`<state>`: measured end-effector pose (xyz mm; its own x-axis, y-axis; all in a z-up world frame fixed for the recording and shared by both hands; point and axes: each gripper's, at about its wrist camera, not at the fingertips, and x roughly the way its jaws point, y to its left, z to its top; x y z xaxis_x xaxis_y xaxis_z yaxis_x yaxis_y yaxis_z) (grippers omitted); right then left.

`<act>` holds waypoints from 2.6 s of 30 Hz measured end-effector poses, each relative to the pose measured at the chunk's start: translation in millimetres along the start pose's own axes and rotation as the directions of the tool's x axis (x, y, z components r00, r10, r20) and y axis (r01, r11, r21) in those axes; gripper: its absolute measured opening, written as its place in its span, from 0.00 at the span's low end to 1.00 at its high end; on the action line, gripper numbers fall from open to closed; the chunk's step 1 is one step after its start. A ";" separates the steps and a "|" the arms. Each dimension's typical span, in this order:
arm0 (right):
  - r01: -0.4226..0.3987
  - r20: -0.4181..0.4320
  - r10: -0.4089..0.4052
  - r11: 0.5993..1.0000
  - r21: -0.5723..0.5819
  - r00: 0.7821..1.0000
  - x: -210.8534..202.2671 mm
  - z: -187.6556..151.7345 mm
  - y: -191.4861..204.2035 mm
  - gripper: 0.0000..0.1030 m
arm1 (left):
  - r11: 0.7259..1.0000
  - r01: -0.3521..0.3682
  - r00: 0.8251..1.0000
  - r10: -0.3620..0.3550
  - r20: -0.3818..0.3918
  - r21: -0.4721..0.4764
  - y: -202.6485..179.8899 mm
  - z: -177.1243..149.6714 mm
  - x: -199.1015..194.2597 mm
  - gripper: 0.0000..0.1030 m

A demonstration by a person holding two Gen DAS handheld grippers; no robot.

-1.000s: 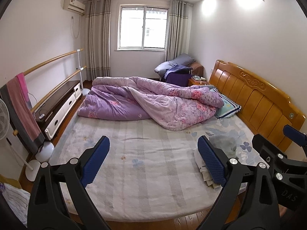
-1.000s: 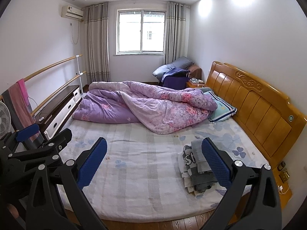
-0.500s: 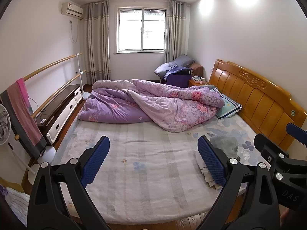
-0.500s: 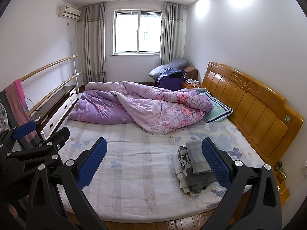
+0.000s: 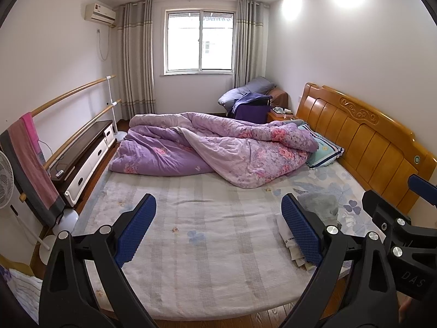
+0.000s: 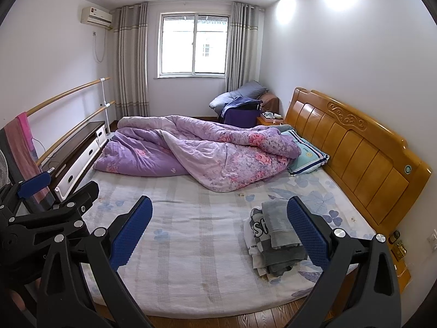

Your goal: Fold large clothes

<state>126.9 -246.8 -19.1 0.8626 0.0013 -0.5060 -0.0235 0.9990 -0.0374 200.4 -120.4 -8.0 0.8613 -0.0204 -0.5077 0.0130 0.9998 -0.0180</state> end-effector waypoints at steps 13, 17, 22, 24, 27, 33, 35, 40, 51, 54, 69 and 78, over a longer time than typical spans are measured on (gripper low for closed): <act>0.003 -0.014 -0.003 1.000 0.007 1.000 4.4 1.5 -4.7 0.93 | 1.000 -0.013 1.000 0.013 0.002 0.016 3.4 -5.3 10.6 0.91; 0.004 -0.020 -0.003 1.000 0.010 1.000 6.4 0.7 -6.0 0.93 | 1.000 -0.016 1.000 0.016 0.007 0.021 6.4 -7.3 11.3 0.91; 0.004 -0.019 -0.004 1.000 0.007 1.000 7.0 0.9 -6.2 0.93 | 1.000 -0.009 1.000 0.008 0.020 0.026 12.4 -8.6 11.1 0.91; 0.000 -0.019 0.000 1.000 0.011 1.000 7.1 0.8 -6.8 0.93 | 1.000 0.002 1.000 -0.002 0.011 0.018 14.7 -8.9 11.9 0.91; 0.003 -0.021 -0.003 1.000 0.009 1.000 8.0 0.3 -6.9 0.93 | 1.000 0.000 1.000 0.000 0.007 0.019 18.2 -8.1 12.2 0.91; 0.000 -0.022 0.000 1.000 0.011 1.000 7.0 0.8 -9.7 0.93 | 1.000 0.005 1.000 -0.005 -0.002 0.019 23.2 -6.7 13.5 0.91; -0.001 -0.022 0.001 1.000 0.011 1.000 6.6 0.7 -9.9 0.93 | 1.000 0.006 1.000 -0.006 -0.001 0.021 23.6 -5.4 14.0 0.91; 0.000 -0.024 0.001 1.000 0.012 1.000 6.9 0.9 -9.6 0.93 | 1.000 0.006 1.000 -0.006 -0.003 0.020 24.6 -5.8 13.9 0.91; 0.002 -0.022 -0.002 1.000 0.011 1.000 7.1 1.2 -10.2 0.93 | 1.000 0.010 1.000 -0.010 -0.004 0.023 25.2 -2.2 15.8 0.91; 0.000 -0.022 0.000 1.000 0.012 1.000 6.4 -0.2 -12.6 0.93 | 1.000 0.011 1.000 -0.011 -0.005 0.024 25.8 -1.9 16.1 0.91; 0.001 -0.027 -0.001 1.000 0.012 1.000 7.5 -1.4 -14.2 0.93 | 1.000 0.013 1.000 -0.013 -0.009 0.023 27.9 -3.3 13.4 0.91; 0.006 -0.034 -0.005 1.000 0.015 0.999 5.9 -4.8 -12.0 0.93 | 1.000 0.017 1.000 -0.016 -0.015 0.026 32.3 -6.1 10.5 0.91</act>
<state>129.8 -259.0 -25.8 0.8450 -0.0055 -0.5347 -0.0108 0.9996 -0.0273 206.8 -88.4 -19.2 0.8530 -0.0368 -0.5207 0.0406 0.9992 -0.0041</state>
